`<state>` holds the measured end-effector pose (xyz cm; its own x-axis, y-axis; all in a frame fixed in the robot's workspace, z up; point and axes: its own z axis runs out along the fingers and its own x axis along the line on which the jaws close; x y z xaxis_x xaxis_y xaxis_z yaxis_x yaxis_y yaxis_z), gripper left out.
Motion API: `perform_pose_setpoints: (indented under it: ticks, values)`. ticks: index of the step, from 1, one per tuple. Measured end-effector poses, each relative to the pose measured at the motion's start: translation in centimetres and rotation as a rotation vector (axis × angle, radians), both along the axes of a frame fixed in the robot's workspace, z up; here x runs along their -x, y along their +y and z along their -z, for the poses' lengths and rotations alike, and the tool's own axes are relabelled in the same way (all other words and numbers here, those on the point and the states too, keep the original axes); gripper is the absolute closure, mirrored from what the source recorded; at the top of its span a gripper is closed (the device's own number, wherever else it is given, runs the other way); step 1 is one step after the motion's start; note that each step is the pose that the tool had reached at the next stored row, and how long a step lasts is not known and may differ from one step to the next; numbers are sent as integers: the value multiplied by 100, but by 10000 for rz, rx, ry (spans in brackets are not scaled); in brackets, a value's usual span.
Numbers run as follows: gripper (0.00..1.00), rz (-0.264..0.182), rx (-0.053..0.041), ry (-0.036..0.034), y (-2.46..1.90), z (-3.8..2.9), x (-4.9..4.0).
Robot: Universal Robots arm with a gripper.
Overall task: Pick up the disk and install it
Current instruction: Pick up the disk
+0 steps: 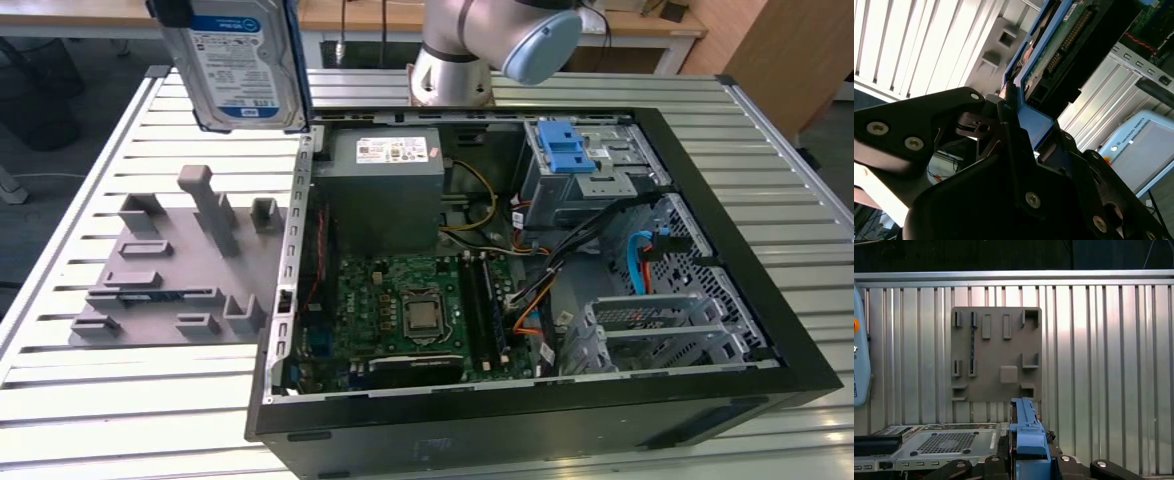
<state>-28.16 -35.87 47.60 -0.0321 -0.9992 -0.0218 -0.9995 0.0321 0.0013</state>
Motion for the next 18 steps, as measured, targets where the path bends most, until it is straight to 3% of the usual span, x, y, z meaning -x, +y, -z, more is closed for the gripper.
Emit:
perform_pose_setpoints:
  ticks: [4,7,18]
  values:
    - [64,0,2,3,-1,7,-181]
    - [64,0,0,1,-37,13,-225]
    - [64,0,12,1,-352,30,-240]
